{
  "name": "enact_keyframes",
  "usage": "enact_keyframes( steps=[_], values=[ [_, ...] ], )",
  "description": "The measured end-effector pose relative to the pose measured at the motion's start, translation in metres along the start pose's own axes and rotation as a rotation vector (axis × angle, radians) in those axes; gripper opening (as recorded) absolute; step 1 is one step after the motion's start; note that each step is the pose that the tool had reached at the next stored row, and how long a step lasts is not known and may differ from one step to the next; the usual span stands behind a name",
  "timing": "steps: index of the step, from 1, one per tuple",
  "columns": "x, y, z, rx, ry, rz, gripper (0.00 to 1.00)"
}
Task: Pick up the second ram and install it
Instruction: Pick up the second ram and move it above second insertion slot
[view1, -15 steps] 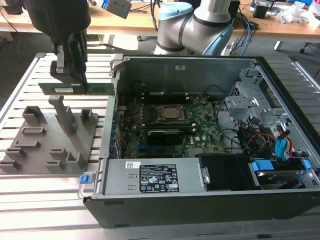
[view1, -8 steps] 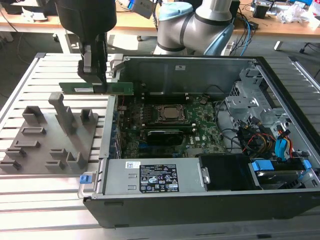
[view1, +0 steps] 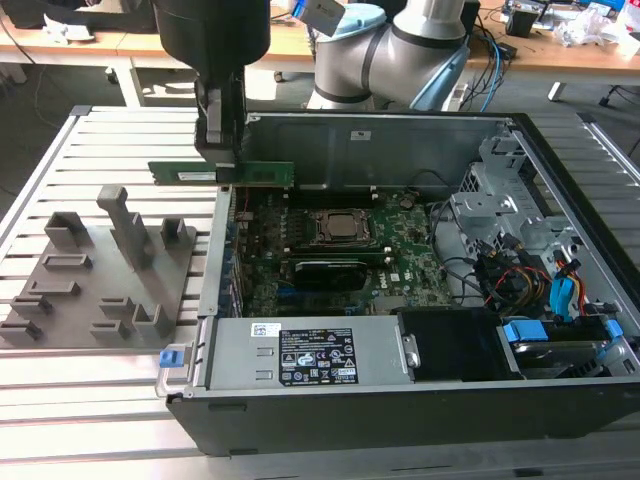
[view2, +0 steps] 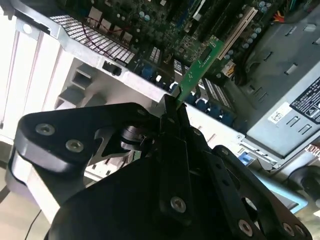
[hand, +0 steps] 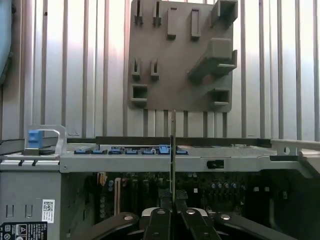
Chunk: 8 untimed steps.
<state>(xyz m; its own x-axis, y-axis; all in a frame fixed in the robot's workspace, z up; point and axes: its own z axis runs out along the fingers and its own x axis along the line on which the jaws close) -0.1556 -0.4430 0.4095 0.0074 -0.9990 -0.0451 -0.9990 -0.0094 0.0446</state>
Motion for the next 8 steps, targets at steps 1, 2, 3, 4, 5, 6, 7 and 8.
enact_keyframes(
  steps=[1, 2, 3, 4, 5, 6, 7, 8],
  values=[
    [-0.0005, -0.0043, 0.0004, -0.0004, -0.001, 0.0, 0.14],
    [-0.001, -0.0093, 0.0008, -0.0011, -0.001, 0.0, 0.14],
    [-0.0018, -0.0173, 0.0013, -0.0022, -0.001, 0.0, 0.14],
    [-0.0044, -0.0321, 0.0031, -0.0047, 0.0003, 0.0, 0.14],
    [-0.0056, -0.0385, 0.004, -0.0058, 0.0017, 0.0, 0.14],
    [-0.0078, -0.0498, 0.0062, -0.0076, 0.0027, 0.001, 0.14],
    [-0.0085, -0.0556, 0.0074, -0.0084, 0.0031, 0.0, 0.14],
    [-0.009, -0.0618, 0.0089, -0.009, 0.0033, 0.001, 0.14]
  ],
)
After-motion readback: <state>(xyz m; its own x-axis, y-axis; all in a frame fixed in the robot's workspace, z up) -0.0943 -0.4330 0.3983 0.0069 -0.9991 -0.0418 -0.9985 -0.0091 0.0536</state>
